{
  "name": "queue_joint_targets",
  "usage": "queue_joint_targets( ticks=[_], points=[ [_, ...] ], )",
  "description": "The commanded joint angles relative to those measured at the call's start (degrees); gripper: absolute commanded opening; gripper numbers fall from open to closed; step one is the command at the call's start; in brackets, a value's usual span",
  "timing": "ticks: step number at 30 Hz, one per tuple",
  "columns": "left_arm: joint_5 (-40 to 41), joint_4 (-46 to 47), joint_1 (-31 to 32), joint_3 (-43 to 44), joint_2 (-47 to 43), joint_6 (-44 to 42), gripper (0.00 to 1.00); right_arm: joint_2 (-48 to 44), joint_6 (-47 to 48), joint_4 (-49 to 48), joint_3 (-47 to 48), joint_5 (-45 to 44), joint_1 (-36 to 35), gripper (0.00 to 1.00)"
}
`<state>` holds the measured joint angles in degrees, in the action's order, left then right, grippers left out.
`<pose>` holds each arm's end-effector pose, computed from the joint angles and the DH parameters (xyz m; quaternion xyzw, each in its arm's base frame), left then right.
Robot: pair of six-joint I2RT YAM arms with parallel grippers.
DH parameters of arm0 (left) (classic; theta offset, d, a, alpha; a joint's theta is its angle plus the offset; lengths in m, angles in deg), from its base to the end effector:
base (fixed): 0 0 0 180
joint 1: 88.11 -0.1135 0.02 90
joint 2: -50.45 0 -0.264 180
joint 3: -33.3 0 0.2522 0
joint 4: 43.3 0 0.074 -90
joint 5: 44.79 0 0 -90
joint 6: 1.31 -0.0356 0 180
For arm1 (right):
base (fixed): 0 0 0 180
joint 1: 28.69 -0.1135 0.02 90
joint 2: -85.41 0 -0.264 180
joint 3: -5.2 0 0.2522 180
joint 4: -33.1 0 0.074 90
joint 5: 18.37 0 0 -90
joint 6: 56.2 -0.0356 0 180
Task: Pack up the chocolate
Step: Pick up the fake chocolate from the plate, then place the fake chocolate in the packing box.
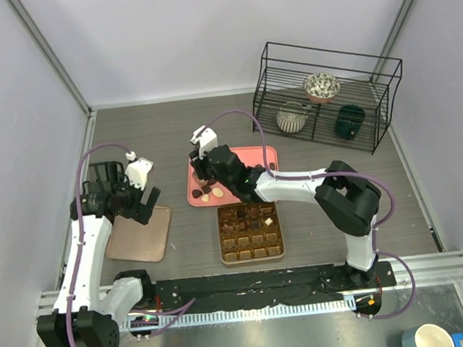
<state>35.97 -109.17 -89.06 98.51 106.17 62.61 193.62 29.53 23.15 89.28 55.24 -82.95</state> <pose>0.1806 -0.0027 0.2823 0.2303 0.9262 -0.0076 0.2983 0.2637 0.3493 0.2347 -0.2506 0.7448 0.1992 0.5855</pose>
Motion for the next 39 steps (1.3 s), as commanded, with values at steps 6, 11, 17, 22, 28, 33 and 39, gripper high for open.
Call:
queue_joint_targets(
  ticks=[6, 11, 17, 22, 28, 33, 39],
  points=[
    [-1.7, -0.4, -0.5, 0.9, -1.0, -1.0, 1.00, -11.5, 3.9, 0.8, -0.5, -3.2, -0.1, 0.33],
    [-1.8, -0.5, -0.6, 1.1, -0.8, -1.0, 1.00, -16.7, 3.9, 2.3, -2.2, -3.0, -0.1, 0.33],
    [-1.8, -0.7, -0.6, 1.4, -0.6, -1.2, 1.00, -24.8, 3.3, 5.2, -6.9, -1.5, -1.1, 0.33],
    [-2.0, -0.7, -0.6, 0.9, -0.5, -1.2, 1.00, -32.6, 2.8, 10.6, -12.5, -3.0, -5.7, 0.32],
    [-2.3, -0.4, -0.6, 0.3, -0.2, -1.2, 1.00, -41.3, 0.0, 17.2, -17.8, -8.1, -13.8, 0.32],
    [-2.2, -0.5, -0.6, 0.2, -0.3, -1.2, 1.00, -45.6, -3.5, 21.6, -20.7, -13.2, -21.1, 0.33],
    [-2.8, -0.8, -0.5, 0.6, 0.3, -0.7, 1.00, -46.9, -7.1, 21.4, -23.4, -16.3, -25.2, 0.33]
  ],
)
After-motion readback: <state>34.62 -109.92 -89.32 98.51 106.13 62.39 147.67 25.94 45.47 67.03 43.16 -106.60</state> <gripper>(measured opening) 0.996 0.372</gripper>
